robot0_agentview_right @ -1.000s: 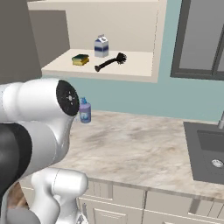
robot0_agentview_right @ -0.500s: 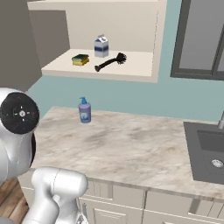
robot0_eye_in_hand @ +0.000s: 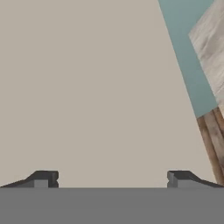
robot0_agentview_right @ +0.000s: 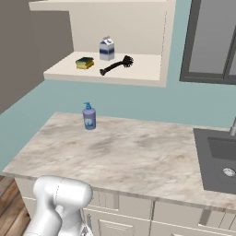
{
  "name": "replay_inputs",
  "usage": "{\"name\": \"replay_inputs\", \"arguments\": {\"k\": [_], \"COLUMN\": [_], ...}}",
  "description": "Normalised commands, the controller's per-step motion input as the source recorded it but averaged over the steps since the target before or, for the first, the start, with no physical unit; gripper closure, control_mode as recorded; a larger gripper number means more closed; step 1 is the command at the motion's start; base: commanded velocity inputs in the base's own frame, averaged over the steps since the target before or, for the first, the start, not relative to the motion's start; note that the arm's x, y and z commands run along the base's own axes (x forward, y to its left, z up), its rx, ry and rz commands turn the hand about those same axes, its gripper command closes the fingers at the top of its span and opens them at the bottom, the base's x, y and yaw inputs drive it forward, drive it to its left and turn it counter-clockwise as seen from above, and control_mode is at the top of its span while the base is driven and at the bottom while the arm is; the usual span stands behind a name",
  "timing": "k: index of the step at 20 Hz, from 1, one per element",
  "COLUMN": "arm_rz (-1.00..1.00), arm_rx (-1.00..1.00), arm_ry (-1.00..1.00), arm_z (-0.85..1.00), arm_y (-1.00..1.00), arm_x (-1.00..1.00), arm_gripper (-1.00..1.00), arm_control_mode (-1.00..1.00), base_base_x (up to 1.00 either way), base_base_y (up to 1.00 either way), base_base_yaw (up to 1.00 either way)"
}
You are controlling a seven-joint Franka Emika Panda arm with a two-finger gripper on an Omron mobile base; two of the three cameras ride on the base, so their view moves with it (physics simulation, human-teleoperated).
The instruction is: Pick the sponge and dish brush from the cabinet and place them on the counter.
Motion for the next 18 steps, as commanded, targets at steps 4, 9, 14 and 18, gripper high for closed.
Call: {"name": "replay_inputs", "arguments": {"k": [4, 9, 14, 18], "arm_rz": [-0.08, -0.02, -0.02, 0.0], "arm_rx": [-0.03, -0.02, -0.01, 0.0], "arm_ry": [0.0, 0.01, 0.0, 0.0], "arm_z": [0.0, -0.02, -0.07, -0.03], "arm_y": [0.19, 0.0, -0.09, -0.41], "arm_x": [0.0, 0.01, 0.05, 0.04], "arm_gripper": [-1.0, -1.0, -1.0, -1.0], "arm_control_mode": [-1.0, -1.0, -1.0, -1.0], "base_base_x": [0.0, 0.0, 0.0, 0.0], "base_base_y": [0.0, 0.0, 0.0, 0.0], "base_base_yaw": [0.0, 0.0, 0.0, 0.0]}}
